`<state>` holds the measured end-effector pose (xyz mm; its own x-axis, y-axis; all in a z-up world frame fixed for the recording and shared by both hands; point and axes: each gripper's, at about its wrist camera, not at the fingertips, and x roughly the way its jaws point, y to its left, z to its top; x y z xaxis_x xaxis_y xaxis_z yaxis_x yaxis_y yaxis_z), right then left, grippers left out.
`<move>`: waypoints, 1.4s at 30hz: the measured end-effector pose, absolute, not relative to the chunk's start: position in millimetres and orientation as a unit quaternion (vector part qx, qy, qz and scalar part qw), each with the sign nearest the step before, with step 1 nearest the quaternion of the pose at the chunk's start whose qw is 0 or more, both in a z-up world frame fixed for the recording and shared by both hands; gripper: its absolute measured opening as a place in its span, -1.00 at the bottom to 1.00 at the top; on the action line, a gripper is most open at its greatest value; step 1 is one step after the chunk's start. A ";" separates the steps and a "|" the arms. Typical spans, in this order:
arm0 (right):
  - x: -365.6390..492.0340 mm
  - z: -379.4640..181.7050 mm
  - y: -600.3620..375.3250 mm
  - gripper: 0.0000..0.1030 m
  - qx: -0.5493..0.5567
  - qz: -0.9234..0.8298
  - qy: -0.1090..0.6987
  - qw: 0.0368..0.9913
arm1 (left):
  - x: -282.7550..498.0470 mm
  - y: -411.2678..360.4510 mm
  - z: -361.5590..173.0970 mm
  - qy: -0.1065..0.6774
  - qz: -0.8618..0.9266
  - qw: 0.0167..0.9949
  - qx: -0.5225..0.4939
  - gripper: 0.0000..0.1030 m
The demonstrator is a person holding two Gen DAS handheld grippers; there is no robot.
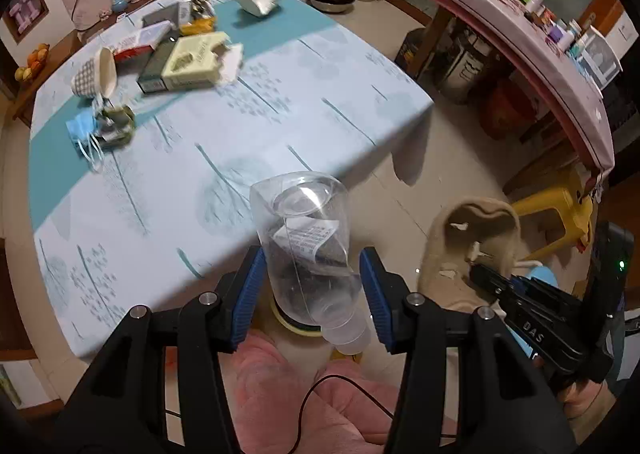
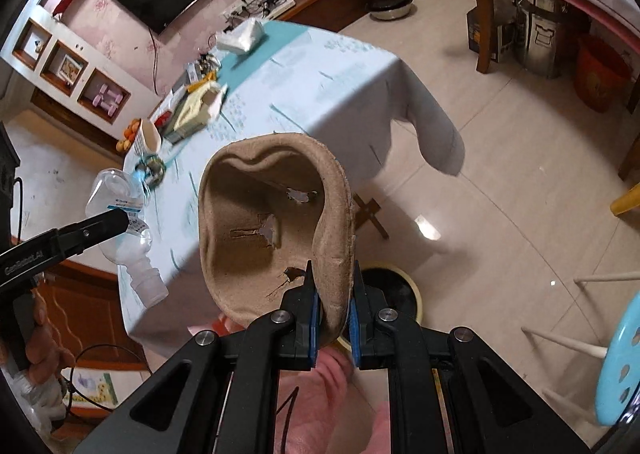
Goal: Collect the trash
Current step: 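Carry the bottle and carrier over the black bin and open both tools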
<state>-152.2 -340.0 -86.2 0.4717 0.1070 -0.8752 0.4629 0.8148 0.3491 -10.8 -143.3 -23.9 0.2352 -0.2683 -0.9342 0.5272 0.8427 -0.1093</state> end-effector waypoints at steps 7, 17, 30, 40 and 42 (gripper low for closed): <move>-177.7 -125.2 -348.6 -0.78 0.293 -0.094 0.531 0.789 | -55.3 -165.3 -57.8 0.562 -0.255 0.771 0.156 -0.11; -183.6 -205.8 -340.8 -0.78 0.311 -0.110 0.570 0.753 | -73.6 -184.0 -150.5 0.593 -0.244 0.736 0.218 -0.11; -182.3 -366.9 -320.8 -0.78 0.318 -0.165 0.617 0.701 | -76.2 -197.7 -317.8 0.614 -0.235 0.697 0.287 -0.11; -166.3 -454.7 -300.1 -0.77 0.323 -0.176 0.633 0.681 | -69.2 -210.8 -393.1 0.599 -0.251 0.680 0.339 -0.28; -159.7 -468.6 -300.1 -0.77 0.325 -0.170 0.634 0.681 | -67.0 -210.8 -403.8 0.604 -0.250 0.670 0.350 -0.22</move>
